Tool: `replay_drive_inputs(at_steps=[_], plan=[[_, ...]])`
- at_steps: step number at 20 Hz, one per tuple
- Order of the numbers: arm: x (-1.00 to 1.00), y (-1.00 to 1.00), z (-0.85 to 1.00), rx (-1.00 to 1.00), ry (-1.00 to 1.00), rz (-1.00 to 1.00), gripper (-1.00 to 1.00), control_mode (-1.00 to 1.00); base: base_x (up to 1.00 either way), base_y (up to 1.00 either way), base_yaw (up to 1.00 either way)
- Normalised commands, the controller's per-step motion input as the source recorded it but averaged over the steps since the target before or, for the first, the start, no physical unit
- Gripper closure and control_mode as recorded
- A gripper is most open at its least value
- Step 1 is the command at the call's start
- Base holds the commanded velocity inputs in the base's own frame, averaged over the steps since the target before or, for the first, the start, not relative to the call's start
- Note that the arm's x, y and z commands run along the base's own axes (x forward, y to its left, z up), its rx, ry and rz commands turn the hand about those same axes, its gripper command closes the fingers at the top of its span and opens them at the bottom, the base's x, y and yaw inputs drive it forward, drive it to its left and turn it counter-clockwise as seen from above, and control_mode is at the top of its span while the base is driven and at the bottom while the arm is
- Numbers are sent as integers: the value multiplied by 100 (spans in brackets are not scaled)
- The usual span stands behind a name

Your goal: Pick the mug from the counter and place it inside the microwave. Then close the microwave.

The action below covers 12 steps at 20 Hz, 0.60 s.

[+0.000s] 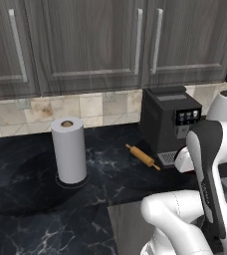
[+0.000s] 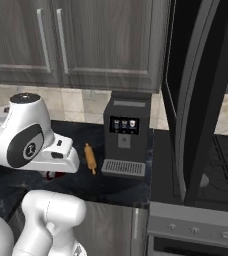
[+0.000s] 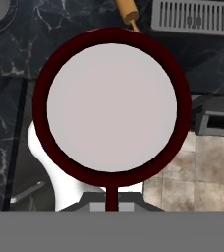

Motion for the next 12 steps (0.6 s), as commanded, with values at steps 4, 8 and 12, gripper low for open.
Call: replay_drive_inputs(at_steps=[4,8,12], plan=[[0,0,0,0,0,0,100,100,-12,1,-28],[0,0,0,0,0,0,100,100,-26,-5,-34],[0,0,0,0,0,0,100,100,-30,-28,-42]])
